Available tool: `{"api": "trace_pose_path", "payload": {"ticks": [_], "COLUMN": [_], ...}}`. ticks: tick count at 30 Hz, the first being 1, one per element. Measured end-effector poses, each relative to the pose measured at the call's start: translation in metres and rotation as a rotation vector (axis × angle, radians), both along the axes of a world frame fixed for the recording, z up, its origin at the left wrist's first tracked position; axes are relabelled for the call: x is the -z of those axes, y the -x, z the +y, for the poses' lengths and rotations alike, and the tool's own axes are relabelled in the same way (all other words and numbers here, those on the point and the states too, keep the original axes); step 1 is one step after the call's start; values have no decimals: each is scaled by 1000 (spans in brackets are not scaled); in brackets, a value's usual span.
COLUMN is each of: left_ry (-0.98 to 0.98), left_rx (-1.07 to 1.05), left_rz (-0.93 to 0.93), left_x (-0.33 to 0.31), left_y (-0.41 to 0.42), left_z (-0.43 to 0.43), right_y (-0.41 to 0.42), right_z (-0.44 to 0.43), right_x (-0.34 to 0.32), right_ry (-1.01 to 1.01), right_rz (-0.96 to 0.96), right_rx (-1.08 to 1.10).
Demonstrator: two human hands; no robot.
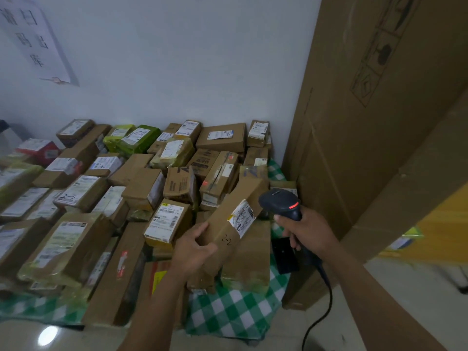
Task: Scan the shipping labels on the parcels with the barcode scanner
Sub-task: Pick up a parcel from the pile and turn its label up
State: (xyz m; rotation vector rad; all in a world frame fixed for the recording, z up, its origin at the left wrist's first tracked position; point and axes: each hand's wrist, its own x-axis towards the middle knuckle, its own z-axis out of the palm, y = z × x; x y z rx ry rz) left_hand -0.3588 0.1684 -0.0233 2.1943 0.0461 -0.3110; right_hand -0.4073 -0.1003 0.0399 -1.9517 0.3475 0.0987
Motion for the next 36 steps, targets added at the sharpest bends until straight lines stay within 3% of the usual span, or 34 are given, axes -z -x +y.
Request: {"api": "trace_pose_path", "payload": {"ticks": [13,21,24,27,31,36], "left_ry": [-417,-427,-303,-207,-377,-668], "left_rx": [317,324,243,8,-182,-132], "left_rz": [-180,-151,-117,-136,26,158], "left_x": [36,60,66,68,81,112], "left_y": [36,38,42,32,14,13], "left_z": [-45,-82,-84,-64,-25,-10], "right_y": [13,9,6,1,-7,-17], "right_z": [-22,-14,-4,13,40,64], "right_x": [27,44,50,57,62,71], "right_ry": [-40,-43,-37,-12,-1,34], "right_rz": [77,138,144,155,144,177], "right_rx": [57,14,-24,-41,-72,-86]}}
